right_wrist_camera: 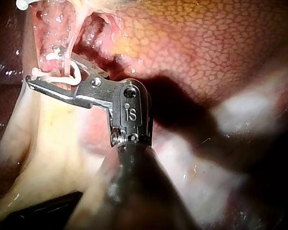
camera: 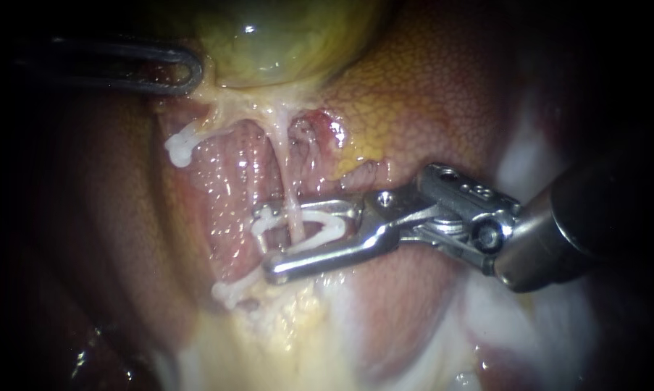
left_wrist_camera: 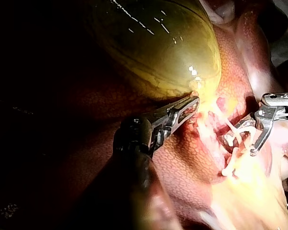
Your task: Clipping first clip right tube
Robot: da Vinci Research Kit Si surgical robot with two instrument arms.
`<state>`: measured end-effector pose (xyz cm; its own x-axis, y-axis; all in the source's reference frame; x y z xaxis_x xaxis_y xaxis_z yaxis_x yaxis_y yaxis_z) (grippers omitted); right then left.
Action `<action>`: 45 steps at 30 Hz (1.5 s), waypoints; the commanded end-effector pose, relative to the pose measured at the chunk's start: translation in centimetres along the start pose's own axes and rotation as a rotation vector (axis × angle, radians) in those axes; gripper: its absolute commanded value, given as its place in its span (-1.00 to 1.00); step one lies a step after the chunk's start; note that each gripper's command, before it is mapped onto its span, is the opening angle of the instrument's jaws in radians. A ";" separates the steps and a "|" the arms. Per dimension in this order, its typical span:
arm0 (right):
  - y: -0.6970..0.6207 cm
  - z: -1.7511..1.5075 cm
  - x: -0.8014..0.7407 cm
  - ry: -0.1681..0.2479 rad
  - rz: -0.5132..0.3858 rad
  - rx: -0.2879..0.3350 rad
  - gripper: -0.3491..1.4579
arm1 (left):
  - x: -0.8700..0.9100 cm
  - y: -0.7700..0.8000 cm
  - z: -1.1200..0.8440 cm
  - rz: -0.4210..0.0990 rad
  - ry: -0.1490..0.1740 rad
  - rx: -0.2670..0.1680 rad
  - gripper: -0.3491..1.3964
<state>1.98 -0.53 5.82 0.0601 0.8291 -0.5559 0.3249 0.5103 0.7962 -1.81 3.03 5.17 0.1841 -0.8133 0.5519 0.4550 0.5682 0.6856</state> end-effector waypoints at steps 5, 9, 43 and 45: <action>-0.05 0.01 -0.02 0.013 0.023 0.053 -0.06 | 0.00 0.00 0.00 0.000 0.000 0.000 -1.00; -0.09 0.03 -0.04 0.023 0.056 0.031 -0.06 | 0.00 0.00 0.01 0.000 0.000 0.000 -1.00; -0.20 0.15 -0.19 -0.034 0.145 0.084 -0.22 | 0.00 0.02 0.03 0.000 0.000 0.000 -1.00; -0.18 0.16 -0.16 -0.032 0.146 0.080 -0.27 | 0.00 0.02 0.03 0.000 0.000 0.000 -1.00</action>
<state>2.08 -0.79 5.74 0.1419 0.8849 -0.4436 0.3849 0.3636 0.8483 -1.83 3.05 5.20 0.1840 -0.8132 0.5522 0.4550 0.5684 0.6855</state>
